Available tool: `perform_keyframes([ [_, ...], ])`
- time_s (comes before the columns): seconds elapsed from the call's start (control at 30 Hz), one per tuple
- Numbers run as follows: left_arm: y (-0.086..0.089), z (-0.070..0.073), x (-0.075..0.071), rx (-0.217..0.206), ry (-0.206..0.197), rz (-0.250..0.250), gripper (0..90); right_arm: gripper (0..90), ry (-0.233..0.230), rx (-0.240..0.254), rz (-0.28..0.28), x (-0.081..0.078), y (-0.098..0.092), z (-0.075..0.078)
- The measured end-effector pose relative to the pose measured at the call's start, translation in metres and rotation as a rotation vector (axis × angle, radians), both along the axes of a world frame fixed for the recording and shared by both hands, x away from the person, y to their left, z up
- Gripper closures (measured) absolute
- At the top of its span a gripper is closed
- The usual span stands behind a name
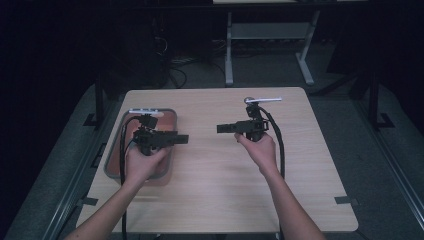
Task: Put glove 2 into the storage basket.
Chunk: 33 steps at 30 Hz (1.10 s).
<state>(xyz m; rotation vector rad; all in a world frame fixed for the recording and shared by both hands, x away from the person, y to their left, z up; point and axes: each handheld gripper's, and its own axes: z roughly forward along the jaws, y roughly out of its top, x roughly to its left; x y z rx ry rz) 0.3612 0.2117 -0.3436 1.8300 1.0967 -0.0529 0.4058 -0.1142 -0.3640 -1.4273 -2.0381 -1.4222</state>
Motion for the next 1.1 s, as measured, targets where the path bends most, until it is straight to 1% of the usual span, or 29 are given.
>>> perform_keyframes([
  [0.07, -0.003, 0.000, 0.000, -0.005, 0.001, -0.007, 32.4, 38.9, 0.005, 0.000, -0.005, -0.002, -0.005, 0.000],
  [0.23, -0.012, -0.001, -0.001, -0.006, 0.000, -0.024, 31.9, 38.9, -0.003, -0.003, -0.029, -0.005, -0.018, 0.000],
  [0.33, -0.018, -0.002, -0.002, 0.008, 0.000, -0.040, 31.7, 38.8, 0.002, -0.005, -0.040, -0.007, -0.027, -0.001],
  [0.4, -0.021, -0.002, -0.003, 0.004, 0.000, -0.044, 31.1, 38.7, 0.004, -0.002, -0.048, -0.009, -0.032, -0.002],
  [0.53, -0.029, -0.003, -0.006, 0.010, -0.004, -0.063, 30.1, 38.5, 0.008, -0.005, -0.067, -0.012, -0.043, -0.005],
  [0.7, -0.041, -0.006, -0.008, 0.007, -0.007, -0.092, 29.3, 37.7, 0.010, -0.006, -0.082, -0.016, -0.055, -0.010],
  [0.97, -0.061, -0.013, -0.014, 0.003, -0.004, -0.133, 28.0, 37.4, 0.015, -0.010, -0.111, -0.024, -0.076, -0.014],
  [1.1, -0.070, -0.017, -0.017, 0.001, -0.002, -0.151, 27.9, 37.3, 0.018, -0.023, -0.125, -0.027, -0.087, -0.017],
])
